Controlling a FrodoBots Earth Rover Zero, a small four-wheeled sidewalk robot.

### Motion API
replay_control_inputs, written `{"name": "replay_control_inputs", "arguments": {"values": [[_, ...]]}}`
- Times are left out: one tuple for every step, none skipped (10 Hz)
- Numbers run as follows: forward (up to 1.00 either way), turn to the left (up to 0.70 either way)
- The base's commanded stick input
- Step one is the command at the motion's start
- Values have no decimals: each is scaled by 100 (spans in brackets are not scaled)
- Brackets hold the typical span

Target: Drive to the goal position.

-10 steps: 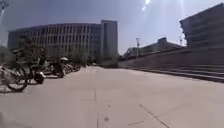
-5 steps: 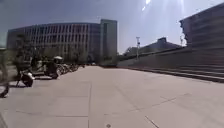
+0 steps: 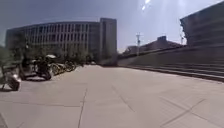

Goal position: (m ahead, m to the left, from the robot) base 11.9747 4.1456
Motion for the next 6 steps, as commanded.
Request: {"name": "replay_control_inputs", "arguments": {"values": [[100, 0], [100, 0], [100, 15], [100, 36], [100, 22], [100, 0]]}}
